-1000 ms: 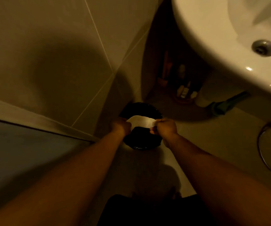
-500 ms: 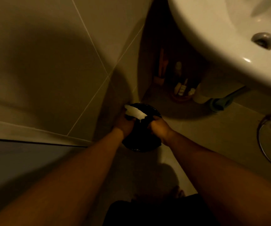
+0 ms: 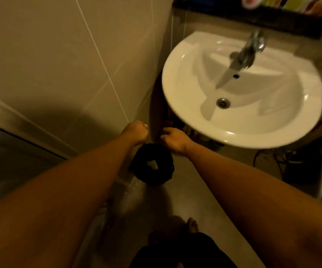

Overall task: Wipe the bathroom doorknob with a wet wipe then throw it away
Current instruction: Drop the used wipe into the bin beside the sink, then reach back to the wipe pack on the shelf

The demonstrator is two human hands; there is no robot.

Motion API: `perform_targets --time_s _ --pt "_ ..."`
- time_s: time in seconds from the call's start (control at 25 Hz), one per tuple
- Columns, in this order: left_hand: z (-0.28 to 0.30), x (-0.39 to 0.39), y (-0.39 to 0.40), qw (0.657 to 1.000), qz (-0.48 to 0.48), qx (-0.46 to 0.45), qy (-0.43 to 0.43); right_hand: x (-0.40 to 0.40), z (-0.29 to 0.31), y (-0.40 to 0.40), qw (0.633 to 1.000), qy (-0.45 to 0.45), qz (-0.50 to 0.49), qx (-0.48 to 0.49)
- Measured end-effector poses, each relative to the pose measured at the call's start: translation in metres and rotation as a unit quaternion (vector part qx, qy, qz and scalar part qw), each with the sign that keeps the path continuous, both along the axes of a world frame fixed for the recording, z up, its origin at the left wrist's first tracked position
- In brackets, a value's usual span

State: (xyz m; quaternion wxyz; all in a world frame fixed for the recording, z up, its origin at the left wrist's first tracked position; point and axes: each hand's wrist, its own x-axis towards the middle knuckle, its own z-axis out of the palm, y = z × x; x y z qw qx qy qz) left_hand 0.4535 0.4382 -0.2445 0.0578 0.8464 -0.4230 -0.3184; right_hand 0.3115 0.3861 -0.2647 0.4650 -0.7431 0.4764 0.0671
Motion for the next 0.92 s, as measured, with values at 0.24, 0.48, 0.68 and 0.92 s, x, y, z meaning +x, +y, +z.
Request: perform_targets --time_s 0.24,0.48,0.68,0.92 --pt "0.184 -0.004 -0.031 0.985 -0.076 -0.131 -0.079 -0.041 0.189 -0.039 0.985 0.009 0.009 -0.172" --pt "0.277 -0.065 -0.098 0.966 -0.116 -0.219 -0.07 -0.121 0.301 -0.102 0.952 0.028 -0.07 -0.296" --pt "0.299 -0.138 -0.168 0.948 -0.206 -0.231 -0.073 -0.197 0.323 -0.148 0.942 0.029 -0.118 -0.312" --pt "0.294 -0.252 -0.272 0.93 -0.288 -0.208 -0.091 -0.309 0.308 -0.232 0.939 0.062 -0.148 -0.304"
